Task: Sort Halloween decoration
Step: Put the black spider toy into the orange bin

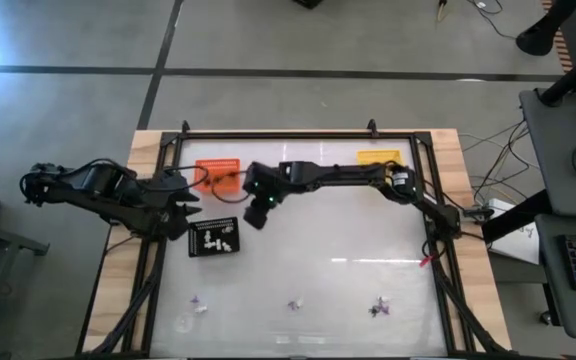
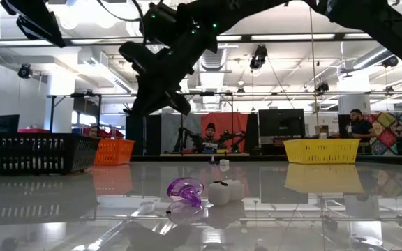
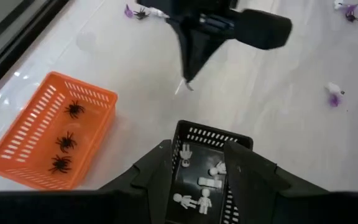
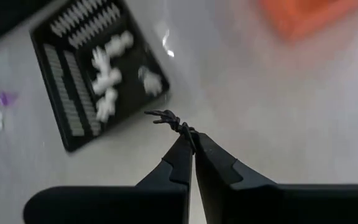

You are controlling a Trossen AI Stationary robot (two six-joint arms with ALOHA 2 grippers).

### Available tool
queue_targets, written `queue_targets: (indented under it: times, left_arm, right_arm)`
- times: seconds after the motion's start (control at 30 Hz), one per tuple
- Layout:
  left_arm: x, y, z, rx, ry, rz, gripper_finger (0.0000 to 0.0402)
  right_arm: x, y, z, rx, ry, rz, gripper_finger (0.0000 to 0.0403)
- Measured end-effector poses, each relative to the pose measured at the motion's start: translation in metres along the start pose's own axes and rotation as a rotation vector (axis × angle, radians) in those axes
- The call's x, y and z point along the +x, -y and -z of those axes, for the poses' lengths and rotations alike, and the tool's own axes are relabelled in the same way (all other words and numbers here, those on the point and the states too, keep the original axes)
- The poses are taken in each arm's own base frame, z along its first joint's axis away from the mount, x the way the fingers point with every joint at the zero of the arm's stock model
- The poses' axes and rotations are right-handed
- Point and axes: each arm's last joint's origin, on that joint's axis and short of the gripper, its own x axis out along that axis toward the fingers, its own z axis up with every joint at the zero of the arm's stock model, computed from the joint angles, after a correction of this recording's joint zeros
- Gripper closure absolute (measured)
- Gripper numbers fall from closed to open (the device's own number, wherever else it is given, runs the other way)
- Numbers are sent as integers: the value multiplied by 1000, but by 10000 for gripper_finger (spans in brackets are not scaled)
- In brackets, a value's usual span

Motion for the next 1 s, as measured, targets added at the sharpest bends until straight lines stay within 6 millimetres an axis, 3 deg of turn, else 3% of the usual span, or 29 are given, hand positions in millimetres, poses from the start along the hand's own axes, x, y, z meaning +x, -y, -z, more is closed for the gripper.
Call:
queue_targets:
  times: [0.27, 0.67, 1.0]
  left_arm:
    - [2, 0, -2, -54, 32, -70, 271]
    - [2, -3, -5, -120, 106, -160, 271]
    - [3, -2, -8, -164, 134, -156, 271]
  right_arm:
    - [-8, 25, -30, 6, 220, -31, 394]
    - [-21, 68, -57, 34, 421, -13, 394]
    - [5, 102, -55, 82, 441, -23, 394]
